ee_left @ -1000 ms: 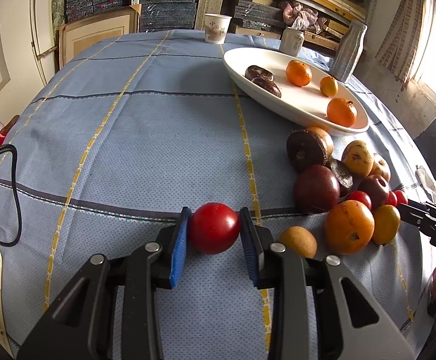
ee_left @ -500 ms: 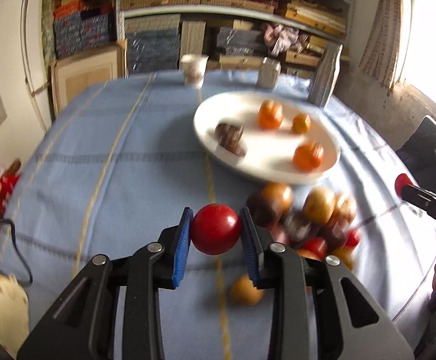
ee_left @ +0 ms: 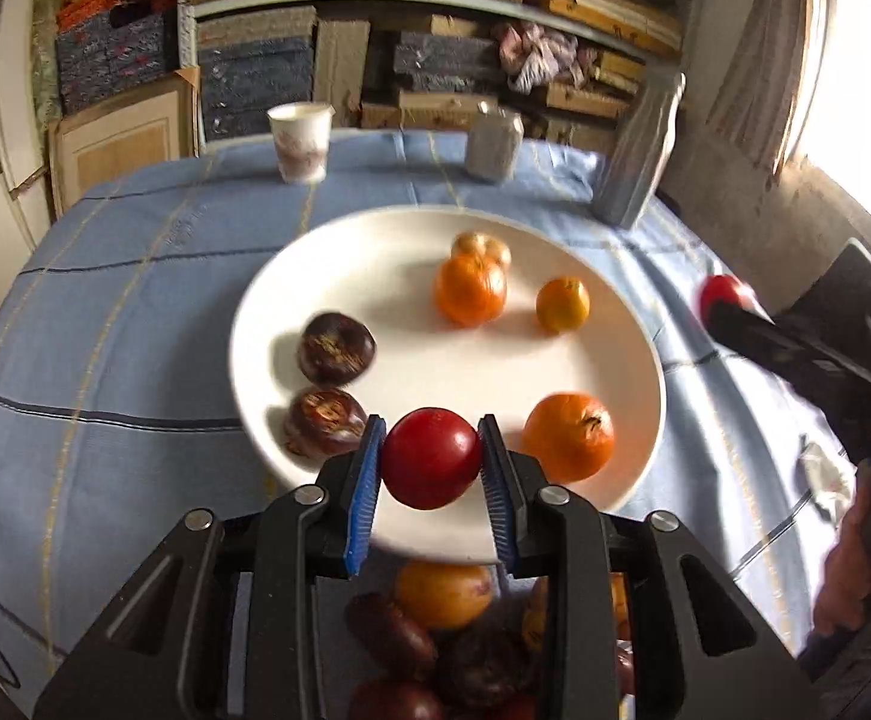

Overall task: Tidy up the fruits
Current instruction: 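Grasp a red tomato with the right tool while the left tool carries its tomato to the plate, then open both tools to drop the tomatoes onto the white plate, then withdraw both tools and move the left tool toward a small yellow-brown fruit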

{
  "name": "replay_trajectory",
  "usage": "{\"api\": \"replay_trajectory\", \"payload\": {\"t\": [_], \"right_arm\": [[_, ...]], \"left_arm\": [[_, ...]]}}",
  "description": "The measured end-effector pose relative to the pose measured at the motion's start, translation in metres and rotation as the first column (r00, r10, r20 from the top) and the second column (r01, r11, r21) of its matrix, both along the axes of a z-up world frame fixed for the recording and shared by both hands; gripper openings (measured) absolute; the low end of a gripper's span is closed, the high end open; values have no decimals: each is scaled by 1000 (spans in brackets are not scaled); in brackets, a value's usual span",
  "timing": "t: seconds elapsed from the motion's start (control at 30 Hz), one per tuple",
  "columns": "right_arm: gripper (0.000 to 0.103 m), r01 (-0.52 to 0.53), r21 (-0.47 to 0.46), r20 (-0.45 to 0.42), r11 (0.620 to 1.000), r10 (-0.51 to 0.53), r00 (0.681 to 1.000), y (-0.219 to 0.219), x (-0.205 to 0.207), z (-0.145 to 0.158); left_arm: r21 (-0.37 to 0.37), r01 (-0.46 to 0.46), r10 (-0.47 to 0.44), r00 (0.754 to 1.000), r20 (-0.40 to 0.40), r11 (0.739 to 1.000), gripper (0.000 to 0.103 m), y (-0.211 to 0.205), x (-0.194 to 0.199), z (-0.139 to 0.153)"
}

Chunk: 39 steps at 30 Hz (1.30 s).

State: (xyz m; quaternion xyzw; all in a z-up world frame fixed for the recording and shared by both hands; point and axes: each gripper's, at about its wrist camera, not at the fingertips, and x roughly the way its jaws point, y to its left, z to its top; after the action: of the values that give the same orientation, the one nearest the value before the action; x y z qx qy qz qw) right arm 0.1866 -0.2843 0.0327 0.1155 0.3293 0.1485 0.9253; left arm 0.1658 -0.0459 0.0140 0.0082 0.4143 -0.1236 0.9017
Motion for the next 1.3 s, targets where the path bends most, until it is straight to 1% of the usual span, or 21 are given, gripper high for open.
{"api": "replay_trajectory", "payload": {"t": [0.1, 0.23, 0.3, 0.33, 0.4, 0.5, 0.6, 0.63, 0.67, 0.7, 0.73, 0.77, 0.9, 0.93, 0.97, 1.0, 1.03, 1.13, 1.17, 1.2, 1.3], "right_arm": [[31, 8, -2, -37, 1000, -8, 999, 2, 9, -20], [31, 12, -19, -33, 1000, -13, 999, 6, 16, -31], [33, 17, -16, -30, 1000, -17, 999, 7, 18, -35], [37, 17, -17, -32, 1000, -18, 999, 6, 19, -37], [44, 17, -17, -31, 1000, -18, 999, 5, 19, -38], [44, 20, -3, -11, 1000, -21, 1000, 1, 14, -33], [45, 22, 15, 11, 1000, -22, 1000, -2, 7, -26], [46, 21, 21, 18, 1000, -21, 1000, -4, 3, -23], [50, 22, 26, 23, 999, -23, 999, -5, 1, -22], [54, 28, 33, 34, 999, -29, 999, -8, -3, -19], [61, 37, 35, 45, 999, -38, 998, -10, -8, -17], [63, 44, 37, 54, 998, -46, 998, -12, -11, -15], [63, 61, 50, 79, 997, -65, 995, -20, -24, -9], [65, 67, 53, 84, 996, -71, 994, -22, -28, -9], [70, 73, 54, 87, 996, -78, 993, -23, -32, -8], [72, 81, 56, 88, 995, -86, 992, -24, -38, -8], [75, 86, 60, 89, 994, -91, 992, -25, -42, -9], [79, 97, 76, 75, 992, -103, 992, -28, -57, -12], [82, 100, 82, 75, 992, -106, 992, -29, -62, -13], [84, 104, 87, 75, 991, -111, 991, -29, -69, -14], [86, 113, 84, 87, 990, -120, 989, -29, -88, -17]], "left_arm": [[21, 23, -23, 1000, -19, 1000, 31, -7, 7, -14], [41, 37, -35, 999, -35, 998, 31, -11, 13, -24], [34, 45, -44, 998, -46, 998, 31, -12, 15, -26], [29, 45, -44, 998, -46, 999, 31, -11, 15, -25], [33, 40, -39, 999, -35, 999, 31, -9, 14, -24], [27, 37, -37, 999, -29, 999, 38, -7, 12, -22], [14, 36, -36, 999, -22, 999, 40, -4, 10, -17], [9, 34, -34, 999, -17, 999, 44, -2, 9, -15], [4, 31, -31, 999, -11, 1000, 47, 0, 7, -13], [-5, 24, -24, 1000, 0, 1000, 55, 4, 5, -10], [-13, 17, -17, 1000, 9, 1000, 59, 8, 2, -7], [-20, 12, -11, 1000, 15, 1000, 60, 12, 0, -4], [-52, -16, 18, 999, 34, 999, 62, 29, -11, 5], [-57, -23, 26, 999, 39, 998, 64, 33, -15, 6], [-58, -30, 33, 998, 45, 998, 65, 36, -18, 8], [-61, -41, 44, 998, 53, 997, 69, 41, -23, 9], [-61, -48, 52, 997, 58, 997, 75, 44, -28, 9], [-53, -62, 66, 995, 76, 997, 83, 54, -46, 9], [-46, -67, 70, 994, 79, 997, 86, 56, -51, 9], [-42, -74, 77, 993, 89, 996, 91, 60, -59, 7], [-17, -100, 101, 990, 101, 995, 92, 74, -80, 1]]}}
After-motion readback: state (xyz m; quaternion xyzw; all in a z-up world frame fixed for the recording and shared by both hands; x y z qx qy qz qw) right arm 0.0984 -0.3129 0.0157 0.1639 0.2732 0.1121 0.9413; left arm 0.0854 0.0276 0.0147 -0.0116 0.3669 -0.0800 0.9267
